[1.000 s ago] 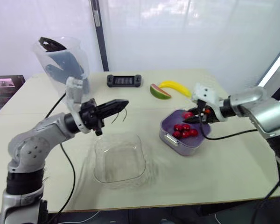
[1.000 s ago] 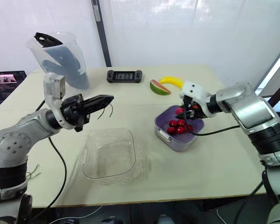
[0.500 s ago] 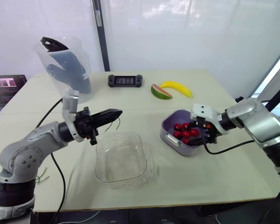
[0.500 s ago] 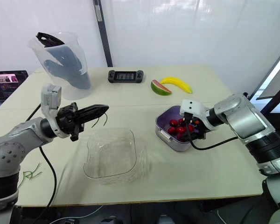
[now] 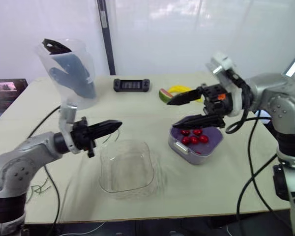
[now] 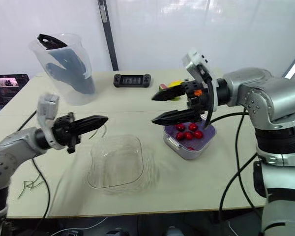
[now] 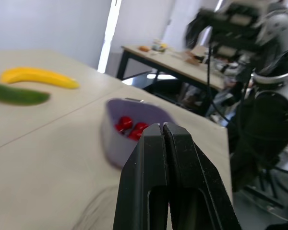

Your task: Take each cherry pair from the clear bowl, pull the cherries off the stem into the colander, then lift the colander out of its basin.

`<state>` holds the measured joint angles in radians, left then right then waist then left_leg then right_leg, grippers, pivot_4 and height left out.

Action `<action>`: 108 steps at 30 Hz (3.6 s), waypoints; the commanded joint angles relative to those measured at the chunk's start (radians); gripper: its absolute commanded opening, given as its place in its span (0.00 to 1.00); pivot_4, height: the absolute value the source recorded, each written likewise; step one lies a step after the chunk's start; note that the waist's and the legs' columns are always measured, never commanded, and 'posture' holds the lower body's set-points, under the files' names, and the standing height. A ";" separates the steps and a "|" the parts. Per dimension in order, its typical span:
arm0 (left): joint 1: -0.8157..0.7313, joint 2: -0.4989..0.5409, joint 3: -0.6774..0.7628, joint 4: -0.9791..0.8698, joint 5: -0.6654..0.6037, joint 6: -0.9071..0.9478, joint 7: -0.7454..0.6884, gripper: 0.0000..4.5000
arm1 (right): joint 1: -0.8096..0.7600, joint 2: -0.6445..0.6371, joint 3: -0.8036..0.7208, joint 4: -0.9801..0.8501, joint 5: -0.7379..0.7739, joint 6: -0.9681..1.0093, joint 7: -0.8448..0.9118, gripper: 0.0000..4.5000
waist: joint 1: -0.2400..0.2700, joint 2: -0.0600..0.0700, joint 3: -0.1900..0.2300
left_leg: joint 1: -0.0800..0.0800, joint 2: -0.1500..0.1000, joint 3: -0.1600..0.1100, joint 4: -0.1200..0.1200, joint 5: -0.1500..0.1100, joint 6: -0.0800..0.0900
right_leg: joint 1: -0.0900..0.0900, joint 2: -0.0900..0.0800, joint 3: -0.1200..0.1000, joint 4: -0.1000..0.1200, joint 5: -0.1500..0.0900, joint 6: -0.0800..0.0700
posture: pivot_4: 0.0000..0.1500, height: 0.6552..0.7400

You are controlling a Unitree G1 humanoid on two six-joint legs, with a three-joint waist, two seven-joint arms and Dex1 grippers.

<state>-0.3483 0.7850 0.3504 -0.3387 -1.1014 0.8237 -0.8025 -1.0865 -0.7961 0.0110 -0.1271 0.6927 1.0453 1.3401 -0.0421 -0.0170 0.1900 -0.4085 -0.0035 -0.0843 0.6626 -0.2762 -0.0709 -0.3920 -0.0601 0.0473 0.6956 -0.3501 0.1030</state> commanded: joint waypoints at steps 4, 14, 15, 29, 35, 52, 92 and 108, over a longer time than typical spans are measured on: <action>0.217 0.069 0.287 0.007 -0.039 0.007 -0.032 0.00 | 0.011 0.048 -0.025 -0.007 0.052 -0.015 -0.057 0.98 | -0.001 0.000 0.000 | 0.000 -0.001 0.001 0.000 0.000 0.000 | 0.000 -0.002 0.000 0.000 0.000 0.000 | 1.00 1.00; 0.764 -0.049 0.531 0.097 0.119 -0.089 -0.139 0.00 | -0.010 0.119 0.024 0.023 0.069 -0.053 -0.061 0.98 | -0.002 0.001 0.000 | 0.000 0.001 0.002 -0.003 0.000 0.001 | -0.001 -0.003 0.001 -0.002 0.000 0.000 | 1.00 1.00; 0.770 -0.056 0.530 0.114 0.117 -0.087 -0.133 0.00 | -0.013 0.121 0.029 0.022 0.068 -0.054 -0.062 0.98 | 0.003 0.001 0.000 | 0.001 0.000 0.002 -0.002 0.000 0.001 | -0.001 -0.003 0.000 -0.002 0.000 0.000 | 1.00 1.00; 0.569 -0.102 0.392 0.395 0.229 -0.137 -0.053 0.00 | 0.011 0.078 0.125 -0.100 -0.001 -0.044 -0.149 0.98 | -0.003 0.000 0.000 | 0.000 0.001 0.001 -0.002 -0.001 0.001 | 0.000 -0.003 -0.001 -0.004 0.001 0.000 | 1.00 1.00; 0.523 -0.079 0.377 0.453 0.243 -0.131 -0.057 0.20 | 0.021 0.064 0.109 -0.112 0.013 -0.030 -0.172 1.00 | -0.002 0.000 0.000 | 0.000 0.001 0.001 -0.003 -0.001 0.001 | -0.001 -0.003 -0.001 -0.004 0.001 -0.001 | 1.00 1.00; 0.438 0.085 0.447 0.179 0.106 -0.060 -0.118 0.99 | 0.048 0.031 0.082 -0.125 0.047 -0.018 -0.186 1.00 | 0.001 0.000 0.000 | 0.000 0.001 0.001 -0.003 -0.001 0.001 | 0.000 -0.004 -0.001 -0.004 0.001 -0.001 | 1.00 1.00; -0.208 0.160 -0.208 0.197 0.343 -0.177 -0.466 0.99 | 0.767 -0.444 -0.458 -0.541 0.099 0.205 -0.531 1.00 | -0.006 0.002 0.001 | 0.000 0.001 0.002 -0.001 -0.001 0.002 | 0.003 0.005 0.000 -0.006 0.001 0.000 | 1.00 1.00; 0.215 0.133 0.057 -0.031 0.299 -0.144 -0.272 0.99 | 0.093 -0.166 0.332 -0.256 -0.094 0.445 -0.749 1.00 | 0.005 0.002 0.002 | -0.002 0.001 0.002 -0.001 -0.001 0.002 | 0.001 -0.001 0.000 -0.007 0.002 0.001 | 1.00 1.00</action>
<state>-0.1390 0.9113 0.3636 -0.3277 -0.7790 0.6761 -1.0890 -0.9529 -0.9672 0.3339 -0.3843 0.6291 1.4945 0.6016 -0.0371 -0.0145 0.1916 -0.4100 -0.0028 -0.0824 0.6620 -0.2771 -0.0692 -0.3909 -0.0613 0.0470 0.6891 -0.3484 0.1044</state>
